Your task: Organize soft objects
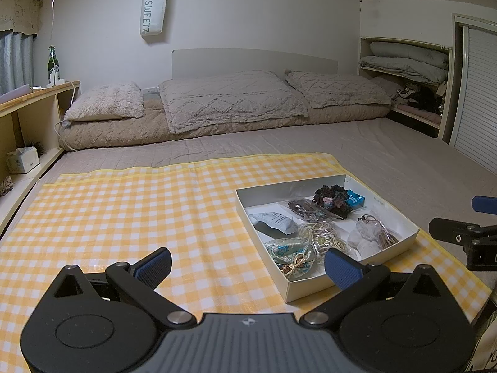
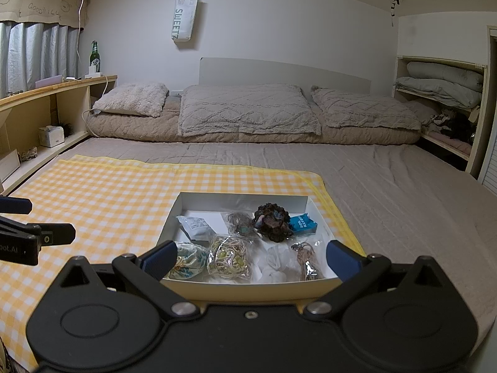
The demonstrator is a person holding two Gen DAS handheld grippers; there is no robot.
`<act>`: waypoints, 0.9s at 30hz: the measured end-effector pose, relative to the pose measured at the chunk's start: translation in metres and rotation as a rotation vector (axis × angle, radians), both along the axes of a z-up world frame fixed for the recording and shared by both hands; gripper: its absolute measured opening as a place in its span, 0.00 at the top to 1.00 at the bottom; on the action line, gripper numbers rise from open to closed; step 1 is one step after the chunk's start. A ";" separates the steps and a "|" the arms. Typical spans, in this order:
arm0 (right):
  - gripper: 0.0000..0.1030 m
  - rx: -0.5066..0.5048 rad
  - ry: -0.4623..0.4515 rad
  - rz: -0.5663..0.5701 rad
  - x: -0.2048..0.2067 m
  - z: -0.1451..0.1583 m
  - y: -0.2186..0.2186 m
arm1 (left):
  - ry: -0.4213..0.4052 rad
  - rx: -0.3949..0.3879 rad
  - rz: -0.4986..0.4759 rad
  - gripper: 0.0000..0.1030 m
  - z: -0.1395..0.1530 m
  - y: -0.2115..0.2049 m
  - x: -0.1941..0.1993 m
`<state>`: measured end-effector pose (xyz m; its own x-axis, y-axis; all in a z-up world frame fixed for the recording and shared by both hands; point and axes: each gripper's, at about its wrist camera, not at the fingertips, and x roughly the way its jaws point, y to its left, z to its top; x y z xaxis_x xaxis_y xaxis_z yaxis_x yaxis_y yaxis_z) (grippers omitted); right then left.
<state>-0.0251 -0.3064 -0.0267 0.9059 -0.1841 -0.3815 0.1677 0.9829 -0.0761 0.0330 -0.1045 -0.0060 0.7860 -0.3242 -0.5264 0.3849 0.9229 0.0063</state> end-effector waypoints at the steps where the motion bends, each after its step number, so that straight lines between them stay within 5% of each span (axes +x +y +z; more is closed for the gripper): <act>1: 0.00 0.000 0.001 0.000 0.000 0.000 0.000 | 0.000 0.000 0.000 0.00 0.000 0.000 0.000; 27: 0.00 0.001 0.002 0.001 0.000 0.000 0.000 | 0.011 -0.010 0.011 0.00 -0.002 0.000 0.001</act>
<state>-0.0251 -0.3060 -0.0265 0.9052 -0.1832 -0.3836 0.1667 0.9831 -0.0759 0.0340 -0.1041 -0.0084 0.7836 -0.3213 -0.5318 0.3751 0.9270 -0.0074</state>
